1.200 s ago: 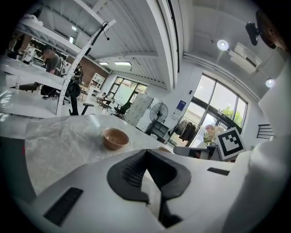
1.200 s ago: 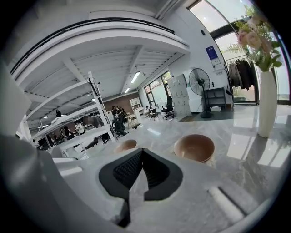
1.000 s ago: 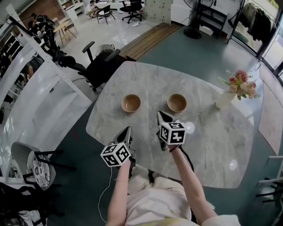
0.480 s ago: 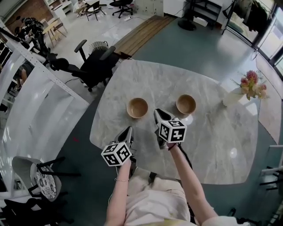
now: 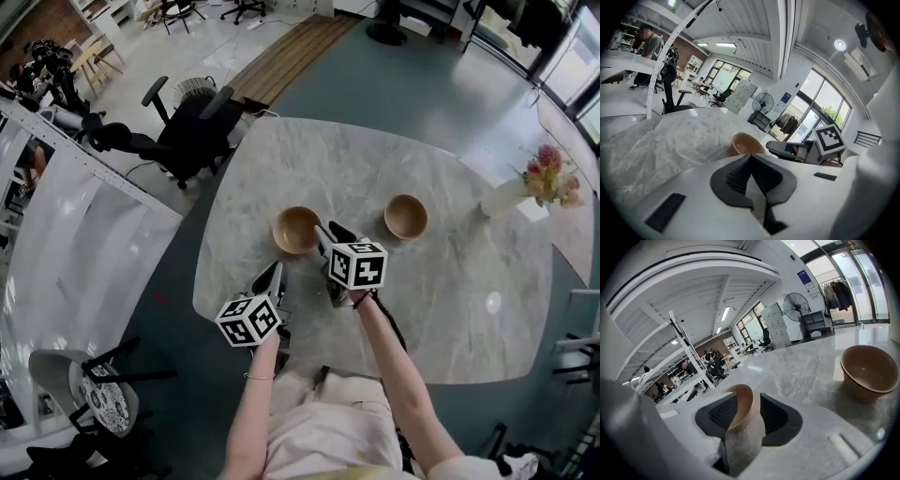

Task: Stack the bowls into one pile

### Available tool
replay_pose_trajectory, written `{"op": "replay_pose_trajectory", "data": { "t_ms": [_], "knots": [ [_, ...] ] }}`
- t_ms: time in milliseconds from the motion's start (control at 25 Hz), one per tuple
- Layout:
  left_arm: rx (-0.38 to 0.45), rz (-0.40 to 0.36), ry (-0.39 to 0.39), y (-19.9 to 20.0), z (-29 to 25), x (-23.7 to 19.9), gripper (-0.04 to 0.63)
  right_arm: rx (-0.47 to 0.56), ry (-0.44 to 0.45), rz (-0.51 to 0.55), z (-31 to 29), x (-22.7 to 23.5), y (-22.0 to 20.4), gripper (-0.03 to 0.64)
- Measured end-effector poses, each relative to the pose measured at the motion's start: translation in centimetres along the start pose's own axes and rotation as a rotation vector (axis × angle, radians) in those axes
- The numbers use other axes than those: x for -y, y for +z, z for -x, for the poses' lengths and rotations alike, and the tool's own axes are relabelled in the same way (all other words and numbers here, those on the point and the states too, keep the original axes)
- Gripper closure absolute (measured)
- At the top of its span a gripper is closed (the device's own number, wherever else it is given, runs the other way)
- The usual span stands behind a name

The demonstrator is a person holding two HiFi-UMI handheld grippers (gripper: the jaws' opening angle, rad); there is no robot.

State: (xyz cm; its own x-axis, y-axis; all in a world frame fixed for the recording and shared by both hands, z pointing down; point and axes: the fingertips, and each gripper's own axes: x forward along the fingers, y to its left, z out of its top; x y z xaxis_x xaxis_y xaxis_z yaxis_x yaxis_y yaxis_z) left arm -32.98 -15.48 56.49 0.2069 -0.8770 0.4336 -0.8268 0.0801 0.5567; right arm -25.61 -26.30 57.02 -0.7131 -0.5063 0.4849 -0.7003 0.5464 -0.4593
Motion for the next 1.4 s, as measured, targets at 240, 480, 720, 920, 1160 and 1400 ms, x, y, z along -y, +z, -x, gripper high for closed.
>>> {"op": "replay_pose_trajectory", "data": {
  "t_ms": [240, 480, 720, 920, 1160, 1400],
  "knots": [
    [-0.021, 0.009, 0.009, -0.2, -0.6, -1.3, 0.595, -0.045, -0.018, -0.031, -2.4, 0.1, -0.9, 0.468],
    [-0.036, 0.017, 0.014, -0.7, -0.9, -2.1, 0.595, -0.097, -0.077, -0.058, -3.7, 1.1, -2.1, 0.469],
    [-0.036, 0.021, 0.014, -0.7, -0.8, -2.7, 0.595, -0.101, -0.128, -0.074, -4.3, 1.5, -2.2, 0.494],
    [-0.029, 0.011, 0.001, -0.2, -0.7, -2.4, 0.595, -0.101, -0.176, -0.050, -4.0, 1.8, -1.8, 0.584],
    [-0.022, 0.002, 0.002, 0.0, -0.3, -2.7, 0.595, -0.085, -0.185, -0.056, -3.7, 1.7, -1.6, 0.588],
    [-0.008, -0.008, -0.011, 0.0, -0.3, -1.4, 0.595, -0.043, -0.183, -0.076, -1.6, 2.6, -0.5, 0.588]
  ]
}}
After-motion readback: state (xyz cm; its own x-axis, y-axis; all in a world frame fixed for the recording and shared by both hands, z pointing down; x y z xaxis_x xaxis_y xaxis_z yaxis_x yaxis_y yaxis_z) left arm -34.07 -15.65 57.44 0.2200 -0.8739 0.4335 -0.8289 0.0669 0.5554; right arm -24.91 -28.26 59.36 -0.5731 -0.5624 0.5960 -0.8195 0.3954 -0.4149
